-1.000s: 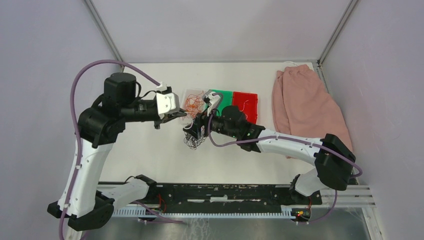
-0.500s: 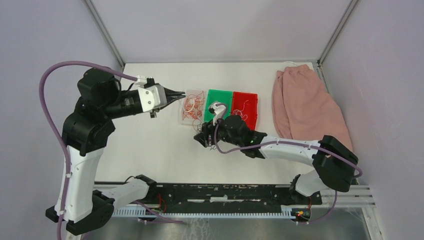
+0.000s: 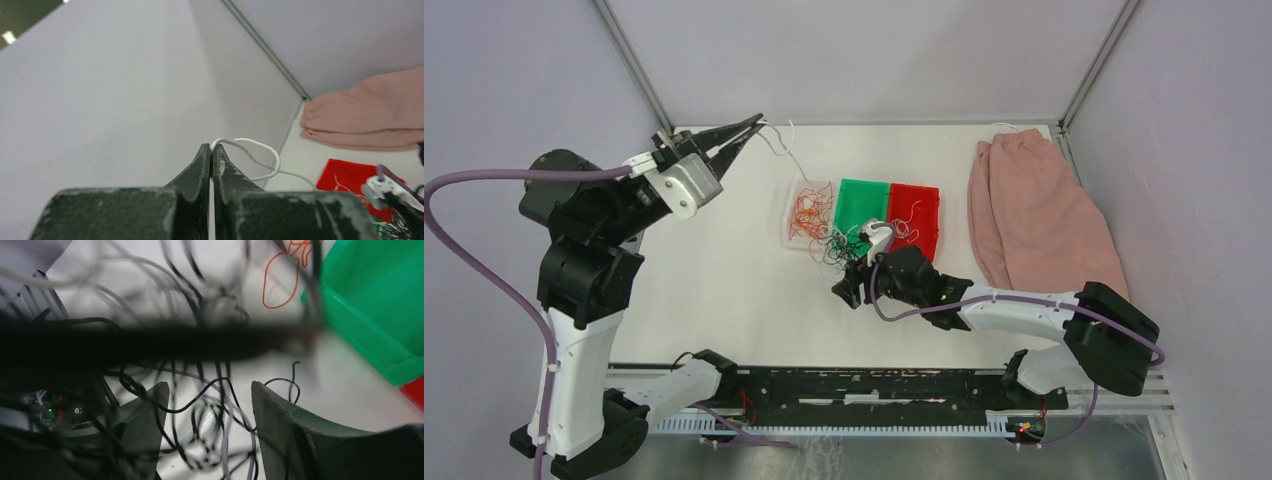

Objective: Untangle the cables
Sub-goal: Untie the cable.

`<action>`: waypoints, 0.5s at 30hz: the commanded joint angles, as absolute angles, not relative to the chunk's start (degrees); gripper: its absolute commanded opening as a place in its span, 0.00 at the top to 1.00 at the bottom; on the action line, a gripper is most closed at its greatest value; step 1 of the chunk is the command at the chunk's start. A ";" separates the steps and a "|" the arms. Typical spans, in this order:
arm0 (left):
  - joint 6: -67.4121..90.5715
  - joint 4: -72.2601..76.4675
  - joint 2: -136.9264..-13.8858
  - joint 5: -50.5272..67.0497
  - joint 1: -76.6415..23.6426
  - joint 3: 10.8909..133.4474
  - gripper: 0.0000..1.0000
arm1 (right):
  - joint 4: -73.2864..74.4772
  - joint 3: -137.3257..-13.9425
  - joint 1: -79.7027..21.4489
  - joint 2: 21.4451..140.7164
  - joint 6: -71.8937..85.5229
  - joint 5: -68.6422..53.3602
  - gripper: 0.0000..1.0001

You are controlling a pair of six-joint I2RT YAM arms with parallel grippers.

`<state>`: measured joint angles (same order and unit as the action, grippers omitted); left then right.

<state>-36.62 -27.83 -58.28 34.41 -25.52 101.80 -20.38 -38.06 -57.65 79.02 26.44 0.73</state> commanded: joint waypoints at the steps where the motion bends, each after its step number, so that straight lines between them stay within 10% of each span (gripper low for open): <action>1: -35.15 -11.39 -57.09 26.13 -25.59 100.46 0.97 | -20.65 -36.44 -57.80 76.69 25.41 2.69 0.32; 15: -35.51 -9.52 -55.49 26.90 -25.65 97.23 0.97 | -15.92 -39.55 -57.78 68.18 24.76 1.60 0.29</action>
<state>-36.64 -10.55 -56.93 25.15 -25.52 98.85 -15.92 -34.63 -57.65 73.67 25.85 2.59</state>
